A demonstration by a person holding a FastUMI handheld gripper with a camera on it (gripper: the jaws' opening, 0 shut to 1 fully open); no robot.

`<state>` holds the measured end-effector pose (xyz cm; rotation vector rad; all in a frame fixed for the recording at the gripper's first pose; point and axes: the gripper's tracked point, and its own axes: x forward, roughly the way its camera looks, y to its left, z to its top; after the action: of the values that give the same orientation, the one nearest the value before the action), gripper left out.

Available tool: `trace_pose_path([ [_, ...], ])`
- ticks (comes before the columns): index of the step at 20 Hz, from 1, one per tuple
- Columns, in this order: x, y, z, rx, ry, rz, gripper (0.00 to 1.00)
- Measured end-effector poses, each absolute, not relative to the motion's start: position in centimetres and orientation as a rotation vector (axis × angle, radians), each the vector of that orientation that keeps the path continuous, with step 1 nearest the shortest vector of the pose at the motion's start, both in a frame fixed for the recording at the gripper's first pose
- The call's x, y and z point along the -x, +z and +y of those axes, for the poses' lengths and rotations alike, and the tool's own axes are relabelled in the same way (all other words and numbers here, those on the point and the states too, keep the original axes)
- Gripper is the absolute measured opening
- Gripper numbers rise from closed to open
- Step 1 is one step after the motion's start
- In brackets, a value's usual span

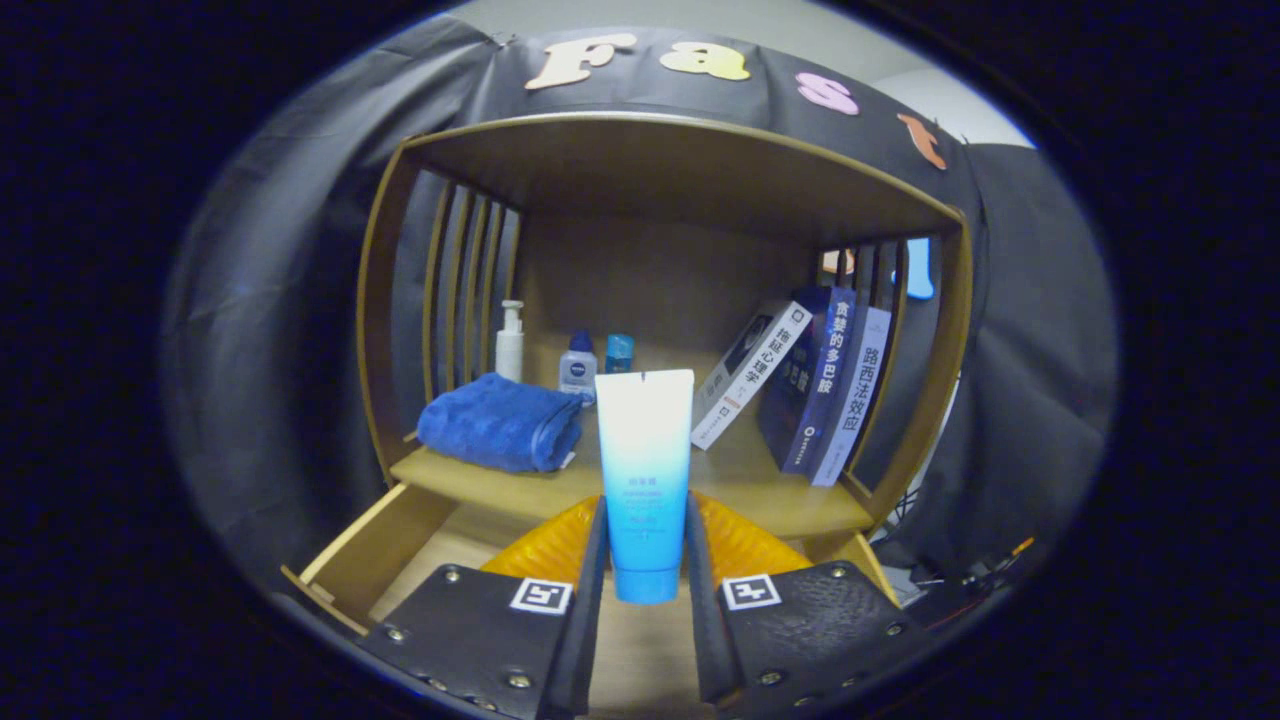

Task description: Pull open the drawer, take out the items inside it, and place them on the countertop above the cabinet.

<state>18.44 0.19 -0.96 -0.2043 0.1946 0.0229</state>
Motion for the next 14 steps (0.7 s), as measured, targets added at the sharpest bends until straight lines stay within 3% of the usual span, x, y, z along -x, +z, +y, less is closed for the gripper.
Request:
trace_pose_path([
  [14, -29.6, -7.8, 0.3, -0.049, -0.069, 0.334, 0.40],
])
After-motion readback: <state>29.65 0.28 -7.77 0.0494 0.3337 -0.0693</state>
